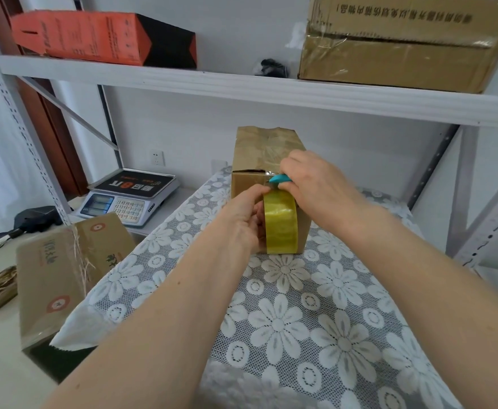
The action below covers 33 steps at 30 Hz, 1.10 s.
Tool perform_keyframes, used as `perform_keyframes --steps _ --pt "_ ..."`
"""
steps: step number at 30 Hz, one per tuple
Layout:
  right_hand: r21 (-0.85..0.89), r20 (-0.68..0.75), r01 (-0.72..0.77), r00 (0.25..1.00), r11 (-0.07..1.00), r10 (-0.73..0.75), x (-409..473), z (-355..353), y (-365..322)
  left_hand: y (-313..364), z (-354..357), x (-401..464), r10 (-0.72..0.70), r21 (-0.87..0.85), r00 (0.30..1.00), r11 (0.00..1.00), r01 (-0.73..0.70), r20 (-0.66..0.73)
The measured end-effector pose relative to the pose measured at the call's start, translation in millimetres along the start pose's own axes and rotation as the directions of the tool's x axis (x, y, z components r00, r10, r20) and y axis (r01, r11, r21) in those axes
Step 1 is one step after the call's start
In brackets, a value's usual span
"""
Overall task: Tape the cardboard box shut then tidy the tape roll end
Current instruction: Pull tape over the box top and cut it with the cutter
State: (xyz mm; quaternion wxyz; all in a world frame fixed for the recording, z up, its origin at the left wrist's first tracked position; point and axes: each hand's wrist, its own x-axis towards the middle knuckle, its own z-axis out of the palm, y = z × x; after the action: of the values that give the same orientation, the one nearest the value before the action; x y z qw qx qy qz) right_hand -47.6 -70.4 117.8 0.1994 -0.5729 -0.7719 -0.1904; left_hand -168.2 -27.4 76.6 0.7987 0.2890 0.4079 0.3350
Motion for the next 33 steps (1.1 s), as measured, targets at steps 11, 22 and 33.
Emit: perform_keyframes --steps 11,22,33 --pt "-0.024 0.027 0.008 1.000 1.000 -0.007 2.0 -0.4 0.6 -0.6 -0.3 0.0 0.021 0.020 1.000 1.000 -0.022 0.009" --pt "-0.052 0.017 0.020 1.000 0.998 -0.019 1.7 0.6 0.5 -0.4 -0.4 2.3 0.027 0.061 0.999 0.998 -0.025 -0.031" --pt "-0.128 0.046 0.015 0.999 0.992 -0.009 6.0 3.0 -3.0 0.0 0.9 6.1 0.042 0.054 0.996 0.998 -0.038 -0.072"
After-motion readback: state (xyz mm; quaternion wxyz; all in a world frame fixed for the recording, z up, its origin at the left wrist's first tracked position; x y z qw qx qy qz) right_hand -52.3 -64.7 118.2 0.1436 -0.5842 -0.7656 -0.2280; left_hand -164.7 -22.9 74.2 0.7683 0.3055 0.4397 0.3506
